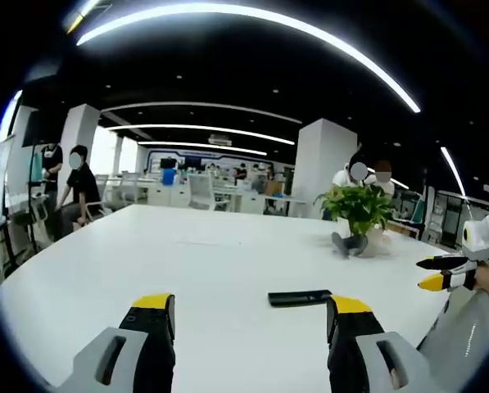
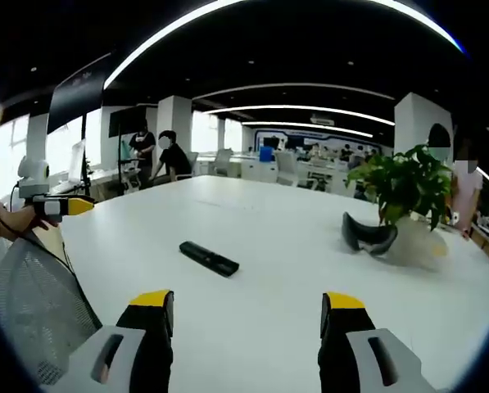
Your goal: Press the specified remote control buttons in sequence, fully releasing each button before pressing the next.
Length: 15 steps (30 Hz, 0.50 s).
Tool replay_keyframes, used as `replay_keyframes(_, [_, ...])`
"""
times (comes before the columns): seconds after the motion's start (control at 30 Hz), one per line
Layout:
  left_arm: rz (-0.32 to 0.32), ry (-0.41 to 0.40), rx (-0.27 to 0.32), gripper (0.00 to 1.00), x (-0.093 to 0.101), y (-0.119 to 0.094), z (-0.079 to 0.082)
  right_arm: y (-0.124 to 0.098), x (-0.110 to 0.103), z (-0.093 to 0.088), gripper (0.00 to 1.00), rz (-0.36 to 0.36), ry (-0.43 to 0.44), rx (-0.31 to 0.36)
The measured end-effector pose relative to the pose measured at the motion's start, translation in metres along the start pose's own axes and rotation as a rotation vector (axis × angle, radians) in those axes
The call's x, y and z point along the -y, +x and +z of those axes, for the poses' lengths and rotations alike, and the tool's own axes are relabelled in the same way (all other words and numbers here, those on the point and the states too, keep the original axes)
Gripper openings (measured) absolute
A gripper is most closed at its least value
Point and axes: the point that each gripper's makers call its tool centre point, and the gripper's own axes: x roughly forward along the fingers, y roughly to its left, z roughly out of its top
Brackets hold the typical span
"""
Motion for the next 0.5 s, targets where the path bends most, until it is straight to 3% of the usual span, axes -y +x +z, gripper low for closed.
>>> replay_keyframes(0.5, [0.0,0.003,-0.007,0.77,-0.0007,0.0003,-0.0013,0.0007,-0.0006,-0.0036,0.7,0.007,0.002,-0.019])
